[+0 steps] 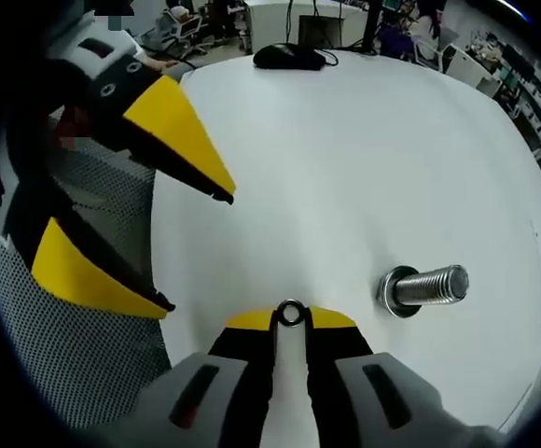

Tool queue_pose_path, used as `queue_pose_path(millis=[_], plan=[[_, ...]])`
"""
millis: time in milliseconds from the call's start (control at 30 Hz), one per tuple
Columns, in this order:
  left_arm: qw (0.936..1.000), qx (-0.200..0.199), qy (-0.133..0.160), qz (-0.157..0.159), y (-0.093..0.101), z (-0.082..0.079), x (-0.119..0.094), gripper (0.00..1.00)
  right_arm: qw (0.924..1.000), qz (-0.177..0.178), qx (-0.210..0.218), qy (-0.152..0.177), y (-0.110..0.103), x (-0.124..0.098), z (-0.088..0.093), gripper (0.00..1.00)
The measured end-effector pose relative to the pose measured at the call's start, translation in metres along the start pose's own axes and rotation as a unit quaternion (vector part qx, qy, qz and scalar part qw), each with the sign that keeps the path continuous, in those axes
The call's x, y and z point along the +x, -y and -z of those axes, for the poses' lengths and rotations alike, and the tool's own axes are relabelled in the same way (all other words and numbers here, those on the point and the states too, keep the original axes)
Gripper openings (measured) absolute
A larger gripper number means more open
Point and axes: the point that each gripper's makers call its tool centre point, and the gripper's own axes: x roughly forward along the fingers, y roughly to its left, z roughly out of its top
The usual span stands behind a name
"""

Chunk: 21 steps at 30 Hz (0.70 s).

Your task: Place the washer onto the threaded stud by aligning its center hole with the stud, sliding it down to the base, and recovering from edge contact or off-axis alignment until the washer reaches the visible bottom stop.

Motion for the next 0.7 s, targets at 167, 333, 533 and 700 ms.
queue_pose_path(millis=[167,333,533,700], plan=[[1.0,0.001,0.0,0.002,0.001,0.0,0.0,0.23,0.9998,0.005,0.019,0.003,0.003,-0.003,0.006,0.13],[1.0,0.001,0.0,0.002,0.001,0.001,0.0,0.23,0.9994,0.013,0.031,0.008,0.005,-0.009,0.012,0.13],[1.0,0.001,0.001,0.002,0.001,0.0,0.0,0.23,0.9982,0.024,0.053,0.015,0.014,-0.023,0.023,0.13],[1.0,0.001,0.001,0.003,0.002,0.001,0.0,0.23,0.9961,0.041,0.076,0.018,0.028,-0.037,0.039,0.13]])
